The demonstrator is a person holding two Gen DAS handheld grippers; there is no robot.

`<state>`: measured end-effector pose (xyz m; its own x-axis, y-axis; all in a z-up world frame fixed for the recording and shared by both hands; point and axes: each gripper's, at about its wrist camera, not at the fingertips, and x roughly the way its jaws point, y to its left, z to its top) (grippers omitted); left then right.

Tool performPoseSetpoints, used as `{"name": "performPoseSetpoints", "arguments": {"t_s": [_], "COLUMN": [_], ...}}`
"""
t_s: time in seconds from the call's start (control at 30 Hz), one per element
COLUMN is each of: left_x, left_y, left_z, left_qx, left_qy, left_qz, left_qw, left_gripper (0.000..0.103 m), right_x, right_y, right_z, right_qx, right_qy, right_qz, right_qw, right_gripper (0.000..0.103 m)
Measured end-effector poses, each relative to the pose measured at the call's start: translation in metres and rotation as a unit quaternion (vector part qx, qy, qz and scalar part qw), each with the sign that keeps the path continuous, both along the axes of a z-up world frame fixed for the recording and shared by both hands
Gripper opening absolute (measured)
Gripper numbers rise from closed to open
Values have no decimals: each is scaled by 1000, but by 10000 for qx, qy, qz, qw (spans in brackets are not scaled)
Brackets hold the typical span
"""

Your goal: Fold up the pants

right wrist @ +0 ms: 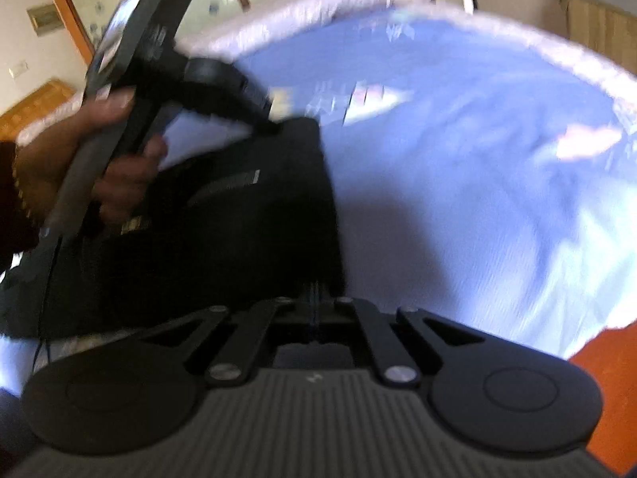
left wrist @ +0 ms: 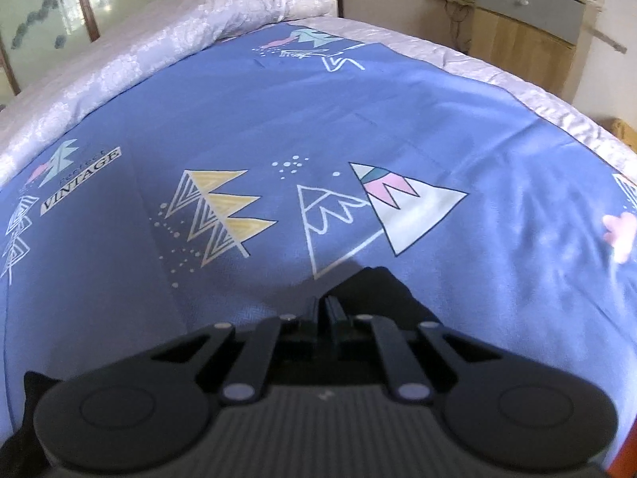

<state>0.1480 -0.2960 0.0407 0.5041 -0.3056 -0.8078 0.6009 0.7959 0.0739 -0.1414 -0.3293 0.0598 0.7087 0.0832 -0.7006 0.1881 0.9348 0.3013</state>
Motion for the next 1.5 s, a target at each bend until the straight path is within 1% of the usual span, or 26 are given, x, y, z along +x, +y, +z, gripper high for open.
{"name": "performPoseSetpoints", "arguments": {"t_s": [0.03, 0.1, 0.17, 0.3, 0.33, 0.43, 0.5, 0.57, 0.6, 0.7, 0.77, 0.8, 0.83, 0.9, 0.97, 1.03, 1.1, 1.13, 1.17, 1.2, 1.23, 1.3, 1.33, 1.4, 1.47, 1.5], "left_x": [0, 4, 4, -10, -17, -37, -52, -70, -78, -112, -141, -152, -166, -180, -192, -197, -196, -195, -192, -192, -191, -194, -195, -196, -194, -192], "left_y": [-1, 2, 13, 55, 77, 141, 193, 247, 272, 355, 407, 425, 446, 475, 498, 512, 521, 523, 523, 523, 523, 523, 521, 519, 519, 521], "left_z": [-1, 2, 14, 49, 59, 74, 78, 80, 81, 81, 76, 72, 67, 55, 43, 33, 24, 19, 13, 9, 5, -1, -1, -4, -8, -11], "left_qx": [0, -97, -432, -1099, -1317, -1634, -1698, -1653, -1641, -1804, -1947, -1980, -2016, -2111, -2199, -2373, -2541, -2619, -2695, -2747, -2818, -3005, -3078, -3154, -3257, -3320], "left_qy": [13, 137, 431, 408, 378, 314, 272, 163, 104, 44, 9, 2, 12, 87, 184, 234, 328, 397, 484, 538, 597, 656, 659, 666, 708, 768], "left_qz": [49, 260, 298, 353, 419, 743, 1058, 1522, 1766, 2610, 3182, 3378, 3623, 3916, 4203, 4369, 4447, 4464, 4479, 4487, 4488, 4411, 4344, 4232, 4163, 4159], "left_qw": [10000, 9995, 9977, 9925, 9897, 9833, 9794, 9743, 9705, 9483, 9278, 9201, 9100, 8956, 8801, 8673, 8583, 8547, 8511, 8487, 8459, 8431, 8439, 8467, 8459, 8432], "left_gripper": [10, 13, 14, 22, 23, 24, 25, 25, 26, 28, 30, 32, 34, 35, 35, 35, 35, 36, 37, 39, 40, 42, 43, 45, 49, 55], "right_x": [-2, -4, -6, -5, -2, 9, 14, 17, 15, 16, 20, 19, 22, 30, 39, 49, 62, 67, 79, 91, 88, 84, 80, 65, 49, 45], "right_y": [4, 5, -2, -4, -1, 13, 27, 47, 55, 83, 99, 106, 112, 123, 131, 138, 144, 148, 154, 160, 163, 165, 163, 163, 158, 155], "right_z": [0, 4, 11, 31, 34, 36, 34, 31, 31, 31, 33, 36, 39, 44, 47, 43, 35, 29, 17, 2, 0, 10, 16, 28, 36, 36], "right_qx": [-91, -149, 18, -98, -99, 1, 62, 124, 119, 25, -4, -43, -91, -176, -224, -312, -337, -323, -300, -276, -379, -398, -290, -366, -358, -339], "right_qy": [-39, -147, -346, -797, -868, -903, -880, -848, -831, -796, -819, -857, -902, -1020, -1164, -1268, -1229, -1078, -729, -247, -382, -324, -399, -614, -752, -768], "right_qz": [41, 40, -4, -146, -138, -7, 137, 373, 462, 792, 969, 1027, 1064, 1036, 918, 726, 581, 657, 891, 1178, 1125, 1098, 1109, 1142, 1145, 1087], "right_qw": [9999, 9998, 9994, 9967, 9961, 9959, 9960, 9956, 9954, 9937, 9919, 9910, 9902, 9892, 9887, 9888, 9901, 9915, 9929, 9923, 9922, 9926, 9926, 9909, 9899, 9905], "right_gripper": [2, 2, 7, 8, 8, 8, 8, 8, 9, 9, 10, 10, 10, 11, 17, 24, 24, 24, 25, 25, 26, 29, 31, 31, 30, 31]}}
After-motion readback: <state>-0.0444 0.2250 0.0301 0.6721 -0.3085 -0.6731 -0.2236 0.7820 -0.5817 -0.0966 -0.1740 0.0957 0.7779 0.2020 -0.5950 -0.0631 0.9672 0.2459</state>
